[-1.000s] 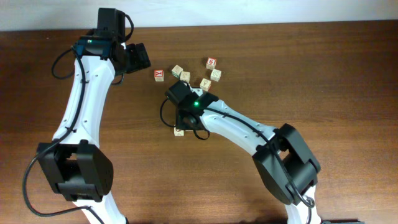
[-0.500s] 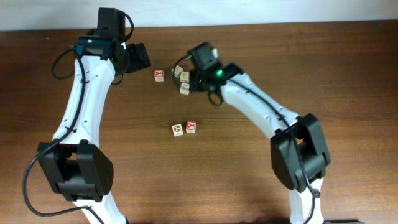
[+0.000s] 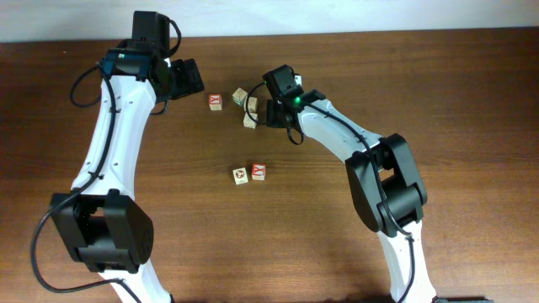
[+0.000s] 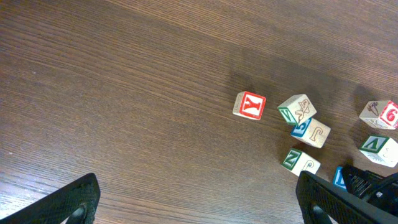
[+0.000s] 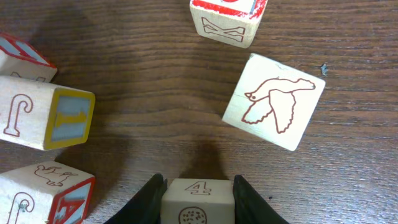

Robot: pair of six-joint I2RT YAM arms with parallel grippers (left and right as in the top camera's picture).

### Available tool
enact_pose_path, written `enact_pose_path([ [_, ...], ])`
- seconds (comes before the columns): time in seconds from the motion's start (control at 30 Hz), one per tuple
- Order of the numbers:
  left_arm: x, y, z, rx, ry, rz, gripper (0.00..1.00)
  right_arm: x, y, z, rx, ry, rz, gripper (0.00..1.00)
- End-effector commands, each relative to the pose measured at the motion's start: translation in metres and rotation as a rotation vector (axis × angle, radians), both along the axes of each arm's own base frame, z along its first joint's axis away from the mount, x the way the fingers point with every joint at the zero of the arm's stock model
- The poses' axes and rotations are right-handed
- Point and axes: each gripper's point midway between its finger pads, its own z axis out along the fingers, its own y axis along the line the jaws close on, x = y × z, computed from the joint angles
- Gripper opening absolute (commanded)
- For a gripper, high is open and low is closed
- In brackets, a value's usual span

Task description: Rotate 3 blocks

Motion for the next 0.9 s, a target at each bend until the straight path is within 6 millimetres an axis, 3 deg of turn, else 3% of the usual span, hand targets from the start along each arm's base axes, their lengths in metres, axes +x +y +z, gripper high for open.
enact_pose_path([
  [0.0,0.001,0.000,0.006,0.010,-0.015,-0.006,0.99,-0.006,-0.001,0.006,-0.013,0.017,0.002,0.25],
  [0.07,0.001,0.000,0.006,0.010,-0.016,-0.006,0.99,-0.016,-0.001,0.049,0.017,0.015,0.018,0.24],
  [0.13,0.001,0.000,0.006,0.010,-0.016,-0.006,0.99,-0.052,0.009,0.093,0.118,0.089,0.094,0.24],
  [0.17,0.000,0.000,0.006,0.010,-0.014,-0.006,0.99,-0.074,0.016,0.095,0.143,0.160,0.127,0.24],
  [0.2,-0.001,0.000,0.005,0.010,-0.006,-0.006,0.99,-0.102,0.020,0.082,0.108,0.261,0.143,0.24],
  [0.3,-0.004,0.001,0.002,0.011,0.009,-0.006,0.99,-0.151,0.033,0.028,0.039,0.366,0.046,0.20],
  [0.4,-0.003,0.001,0.001,0.011,0.010,-0.006,0.99,-0.153,0.039,0.004,0.048,0.325,0.066,0.21],
  [0.5,-0.003,0.001,-0.002,0.012,0.016,-0.006,0.99,-0.146,0.041,0.005,0.050,0.287,0.087,0.21],
  [0.63,-0.003,0.001,-0.003,0.012,0.018,-0.006,0.99,-0.125,0.047,0.068,0.061,0.151,0.142,0.21],
  [0.67,-0.003,0.001,-0.002,0.012,0.018,-0.006,0.99,-0.121,0.043,0.070,0.039,0.128,0.127,0.21],
  [0.77,-0.003,0.001,-0.003,0.012,0.018,-0.006,0.99,-0.115,0.041,0.041,-0.006,0.131,0.135,0.21],
  [0.8,-0.003,0.001,-0.003,0.012,0.018,-0.006,0.99,-0.114,0.039,0.023,-0.035,0.151,0.127,0.21],
  [0.87,-0.003,0.001,-0.003,0.012,0.018,-0.006,0.99,-0.114,0.038,0.010,-0.051,0.168,0.126,0.21],
])
